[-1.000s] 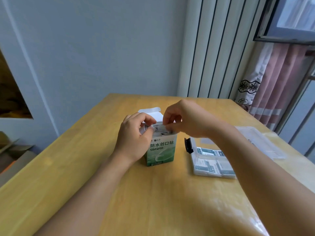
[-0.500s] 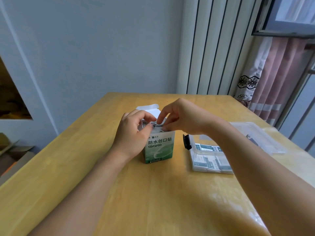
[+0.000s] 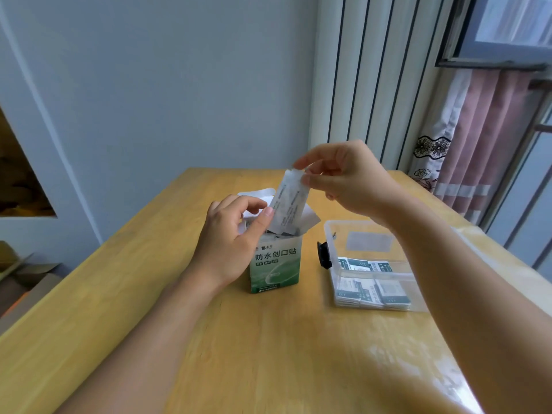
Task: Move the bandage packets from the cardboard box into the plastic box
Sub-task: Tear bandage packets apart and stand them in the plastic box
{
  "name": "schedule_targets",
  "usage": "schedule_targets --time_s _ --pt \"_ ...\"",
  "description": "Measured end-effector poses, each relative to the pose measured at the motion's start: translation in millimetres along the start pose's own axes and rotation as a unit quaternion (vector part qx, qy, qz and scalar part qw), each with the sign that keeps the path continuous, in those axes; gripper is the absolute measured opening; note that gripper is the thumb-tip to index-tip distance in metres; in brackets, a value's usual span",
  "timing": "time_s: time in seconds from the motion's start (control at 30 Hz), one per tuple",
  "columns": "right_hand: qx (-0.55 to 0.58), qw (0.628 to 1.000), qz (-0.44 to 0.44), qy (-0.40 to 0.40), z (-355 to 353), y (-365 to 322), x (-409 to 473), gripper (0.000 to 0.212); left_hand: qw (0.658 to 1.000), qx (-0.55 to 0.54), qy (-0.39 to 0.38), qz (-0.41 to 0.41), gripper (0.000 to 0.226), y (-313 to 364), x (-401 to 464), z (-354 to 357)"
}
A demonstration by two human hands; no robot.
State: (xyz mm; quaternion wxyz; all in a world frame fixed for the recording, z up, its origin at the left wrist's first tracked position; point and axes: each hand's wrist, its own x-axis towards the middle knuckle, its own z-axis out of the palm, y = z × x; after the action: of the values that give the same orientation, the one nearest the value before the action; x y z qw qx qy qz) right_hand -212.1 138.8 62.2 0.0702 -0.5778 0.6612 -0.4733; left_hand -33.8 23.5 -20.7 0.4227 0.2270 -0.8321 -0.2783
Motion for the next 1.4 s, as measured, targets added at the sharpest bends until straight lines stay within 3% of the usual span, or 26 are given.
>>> schedule_targets --time_s 0.13,0.2,0.27,0.37,0.47,0.5,0.53,0.6,0.63,0.67,0.73,0.8,0.9,1.03,1.23,1.4 --pt "0.098 0.994 0.049 0.028 -24 -9 -2 0.019 0.998 -0.053 -0.006 -0.016 0.053 33 10 -12" --pt "0.123 0.99 0.071 0.024 -35 -12 -3 0.019 0.988 -0.119 -0.08 -0.062 0.063 60 22 -16" --pt "0.126 0.987 0.086 0.054 -45 -12 -3 0.019 0.98 -0.086 -0.164 -0.08 0.072 88 35 -12" --pt "0.127 0.98 0.123 0.088 -60 -13 -6 0.018 0.969 0.033 -0.234 -0.077 0.047 117 46 10" --pt "0.098 0.984 0.134 0.062 -75 -15 -12 0.013 0.933 -0.106 -0.305 -0.16 0.022 123 50 36" --pt "0.083 0.987 0.132 0.049 -77 -17 -14 0.012 0.897 -0.201 -0.333 -0.209 0.025 120 49 38" --pt "0.057 0.99 0.125 0.037 -86 -15 -18 0.017 0.837 -0.314 -0.372 -0.25 0.03 122 50 46" --pt "0.005 0.993 0.114 -0.014 -91 -15 -22 0.03 0.688 -0.512 -0.421 -0.296 0.039 118 48 45" --pt "-0.01 0.993 0.11 -0.044 -93 -16 -24 0.032 0.632 -0.569 -0.435 -0.297 0.041 115 47 46" --pt "-0.011 0.992 0.106 -0.072 -96 -15 -25 0.031 0.594 -0.6 -0.45 -0.29 0.041 114 47 49" --pt "0.017 0.987 0.112 -0.113 -95 -12 -26 0.028 0.56 -0.626 -0.467 -0.278 0.041 112 43 53" --pt "0.011 0.984 0.117 -0.137 -93 -12 -25 0.026 0.57 -0.622 -0.46 -0.277 0.044 113 40 55" --pt "-0.045 0.982 0.105 -0.153 -90 -14 -25 0.022 0.632 -0.568 -0.43 -0.305 0.043 116 38 56" --pt "-0.114 0.981 0.074 -0.136 -87 -18 -28 0.021 0.695 -0.506 -0.397 -0.321 0.072 121 35 58" --pt "-0.105 0.982 0.083 -0.13 -86 -19 -30 0.031 0.707 -0.488 -0.379 -0.343 0.086 121 31 60" --pt "-0.138 0.981 0.072 -0.119 -81 -19 -28 0.025 0.733 -0.458 -0.374 -0.336 0.091 118 32 62"
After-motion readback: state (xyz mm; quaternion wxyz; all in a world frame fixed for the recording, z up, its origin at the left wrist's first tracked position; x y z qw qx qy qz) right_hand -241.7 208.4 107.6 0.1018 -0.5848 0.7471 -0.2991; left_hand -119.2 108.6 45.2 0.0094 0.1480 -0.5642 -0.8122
